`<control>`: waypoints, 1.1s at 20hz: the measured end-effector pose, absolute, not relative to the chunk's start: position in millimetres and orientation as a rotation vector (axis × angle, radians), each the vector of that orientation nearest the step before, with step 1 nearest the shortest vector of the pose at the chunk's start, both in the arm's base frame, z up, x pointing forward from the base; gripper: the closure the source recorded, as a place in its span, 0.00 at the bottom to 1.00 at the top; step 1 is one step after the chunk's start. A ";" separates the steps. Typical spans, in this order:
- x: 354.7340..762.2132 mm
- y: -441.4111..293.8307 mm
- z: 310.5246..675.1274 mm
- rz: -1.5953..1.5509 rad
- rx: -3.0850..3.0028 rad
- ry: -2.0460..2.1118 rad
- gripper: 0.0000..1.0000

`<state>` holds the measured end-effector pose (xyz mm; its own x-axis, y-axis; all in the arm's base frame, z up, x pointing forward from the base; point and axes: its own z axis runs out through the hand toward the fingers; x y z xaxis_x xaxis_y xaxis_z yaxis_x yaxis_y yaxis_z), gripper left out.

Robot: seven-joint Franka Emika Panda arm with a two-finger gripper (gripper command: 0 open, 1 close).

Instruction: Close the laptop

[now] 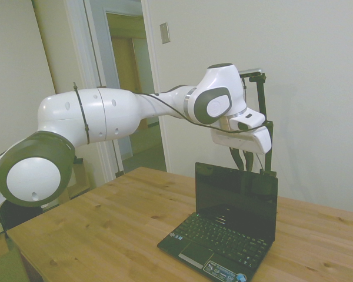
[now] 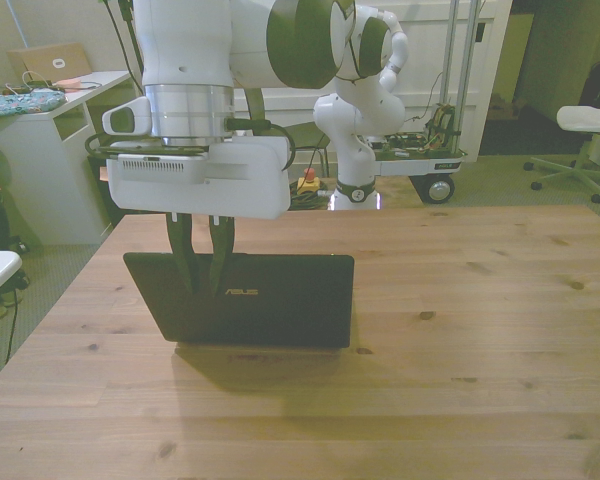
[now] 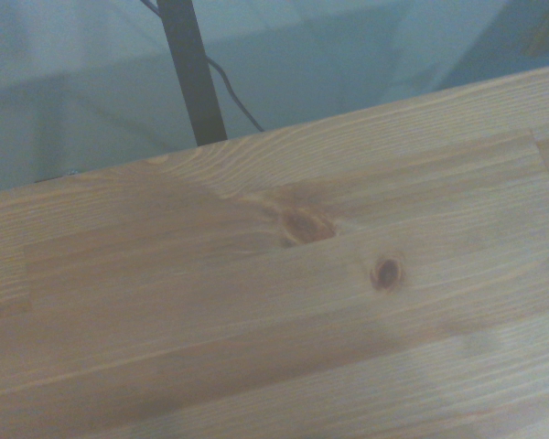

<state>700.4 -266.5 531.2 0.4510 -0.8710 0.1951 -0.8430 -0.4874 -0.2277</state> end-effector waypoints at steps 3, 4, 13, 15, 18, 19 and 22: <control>701.9 -260.6 523.8 -0.412 -2.604 1.529 1.00; 701.3 -258.1 522.7 -0.404 -2.607 1.528 1.00; 650.7 -242.8 539.3 -0.266 -2.597 1.616 1.00; 635.3 -243.5 537.3 -0.222 -2.583 1.649 1.00; 611.8 -246.2 523.9 -0.145 -2.563 1.696 1.00; 604.3 -247.7 517.5 -0.117 -2.560 1.708 1.00; 583.3 -249.1 492.4 -0.037 -2.551 1.735 1.00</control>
